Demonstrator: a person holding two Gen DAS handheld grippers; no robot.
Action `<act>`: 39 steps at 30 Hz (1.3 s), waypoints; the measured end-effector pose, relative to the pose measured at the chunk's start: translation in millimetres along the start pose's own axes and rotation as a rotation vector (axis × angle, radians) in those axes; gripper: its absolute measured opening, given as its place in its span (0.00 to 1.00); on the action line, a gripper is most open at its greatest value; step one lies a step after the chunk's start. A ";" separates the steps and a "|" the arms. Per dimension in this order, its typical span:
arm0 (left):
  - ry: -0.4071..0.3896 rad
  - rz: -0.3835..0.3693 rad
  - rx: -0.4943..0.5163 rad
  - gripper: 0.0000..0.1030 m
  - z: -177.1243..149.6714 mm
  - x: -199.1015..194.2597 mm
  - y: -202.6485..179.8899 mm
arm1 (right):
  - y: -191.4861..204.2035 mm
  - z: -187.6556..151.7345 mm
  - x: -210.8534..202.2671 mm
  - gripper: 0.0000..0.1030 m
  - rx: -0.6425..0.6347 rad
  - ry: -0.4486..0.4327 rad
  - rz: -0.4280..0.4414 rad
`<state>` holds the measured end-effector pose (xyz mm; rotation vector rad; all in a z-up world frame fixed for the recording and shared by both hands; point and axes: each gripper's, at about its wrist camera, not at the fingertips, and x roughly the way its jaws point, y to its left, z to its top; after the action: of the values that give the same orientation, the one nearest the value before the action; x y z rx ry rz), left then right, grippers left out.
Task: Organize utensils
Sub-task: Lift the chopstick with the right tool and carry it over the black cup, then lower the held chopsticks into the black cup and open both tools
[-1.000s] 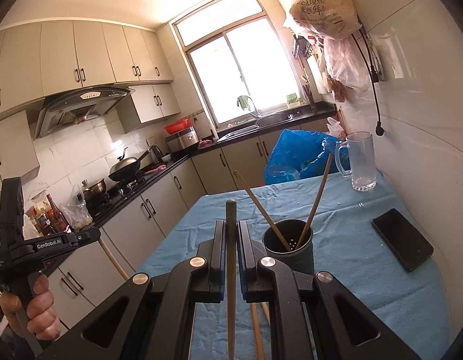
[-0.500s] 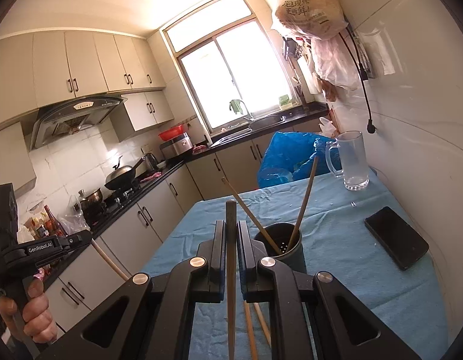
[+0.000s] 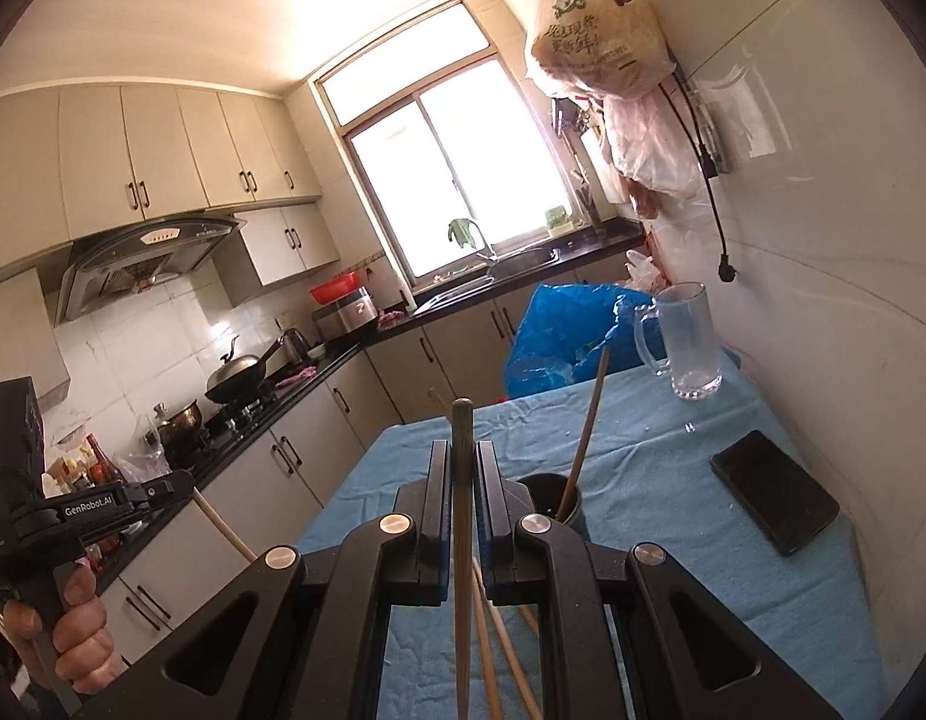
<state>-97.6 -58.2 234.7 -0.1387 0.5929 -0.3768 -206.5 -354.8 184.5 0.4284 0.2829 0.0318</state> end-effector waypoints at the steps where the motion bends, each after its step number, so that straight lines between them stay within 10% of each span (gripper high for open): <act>1: -0.002 -0.005 0.005 0.06 2.4 -0.1 -3.1 | -0.7 1.6 -1.1 0.08 0.002 -0.003 -0.004; 28: -0.094 -0.149 0.079 0.06 96.4 27.1 -92.3 | -25.0 97.9 5.8 0.08 0.011 -0.194 -0.092; 39: 0.001 -0.146 0.062 0.06 84.8 98.1 -100.1 | -46.3 97.7 71.5 0.08 0.047 -0.151 -0.162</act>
<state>-5.1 -186.6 277.0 -0.1225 0.5734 -0.5362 -112.1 -430.0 231.5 0.4506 0.1689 -0.1649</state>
